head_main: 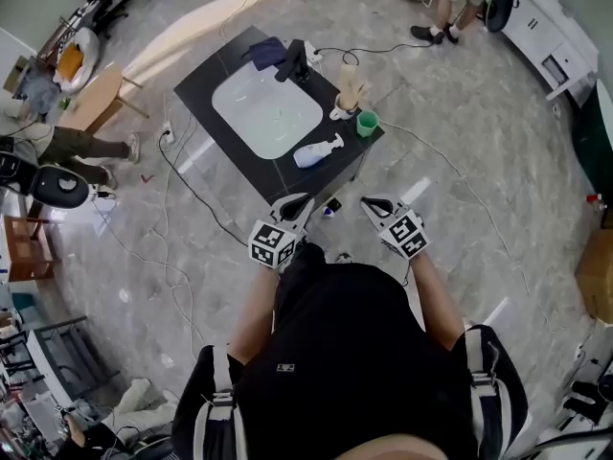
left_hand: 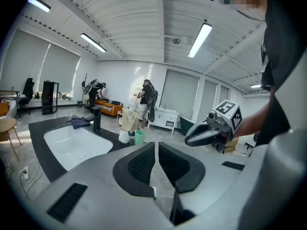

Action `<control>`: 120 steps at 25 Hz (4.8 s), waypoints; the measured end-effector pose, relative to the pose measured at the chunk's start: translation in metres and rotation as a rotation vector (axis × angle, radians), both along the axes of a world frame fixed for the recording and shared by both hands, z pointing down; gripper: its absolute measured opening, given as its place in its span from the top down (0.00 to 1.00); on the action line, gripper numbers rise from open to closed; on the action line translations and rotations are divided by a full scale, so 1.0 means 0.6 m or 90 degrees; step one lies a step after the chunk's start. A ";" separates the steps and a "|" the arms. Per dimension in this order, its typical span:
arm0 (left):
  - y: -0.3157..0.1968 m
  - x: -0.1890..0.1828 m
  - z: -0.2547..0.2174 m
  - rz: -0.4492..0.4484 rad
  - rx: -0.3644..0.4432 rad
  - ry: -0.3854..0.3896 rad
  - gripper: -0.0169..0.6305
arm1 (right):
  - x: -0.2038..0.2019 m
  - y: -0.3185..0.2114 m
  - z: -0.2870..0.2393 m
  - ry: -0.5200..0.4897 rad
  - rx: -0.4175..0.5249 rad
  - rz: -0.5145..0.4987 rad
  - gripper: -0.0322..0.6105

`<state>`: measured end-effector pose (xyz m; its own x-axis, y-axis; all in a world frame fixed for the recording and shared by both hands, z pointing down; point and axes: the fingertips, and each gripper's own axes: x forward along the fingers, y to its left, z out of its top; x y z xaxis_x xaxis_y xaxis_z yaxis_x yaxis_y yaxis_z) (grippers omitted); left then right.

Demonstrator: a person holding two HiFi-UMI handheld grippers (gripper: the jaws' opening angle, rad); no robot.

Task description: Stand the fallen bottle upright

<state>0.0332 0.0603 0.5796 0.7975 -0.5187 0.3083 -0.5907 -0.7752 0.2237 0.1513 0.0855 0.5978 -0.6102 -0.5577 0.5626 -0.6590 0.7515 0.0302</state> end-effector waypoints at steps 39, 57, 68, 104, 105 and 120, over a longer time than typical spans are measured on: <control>-0.245 -0.120 0.044 0.133 -0.033 0.013 0.92 | -0.089 -0.213 0.098 0.076 -0.060 0.141 0.86; -0.257 -0.061 0.030 0.051 -0.050 -0.009 0.92 | -0.003 -0.302 0.189 0.098 -0.073 0.110 0.86; -0.270 -0.080 0.037 0.008 -0.063 -0.016 0.92 | -0.007 -0.338 0.248 0.232 -0.070 -0.041 0.76; -0.259 -0.108 0.056 -0.068 -0.087 -0.018 0.92 | -0.018 -0.344 0.299 0.349 -0.067 -0.091 0.51; -0.260 -0.106 0.056 -0.066 -0.087 -0.018 0.92 | -0.012 -0.346 0.302 0.347 -0.075 -0.081 0.51; -0.258 -0.107 0.058 -0.060 -0.093 -0.035 0.92 | 0.004 -0.359 0.328 0.199 -0.176 0.070 0.79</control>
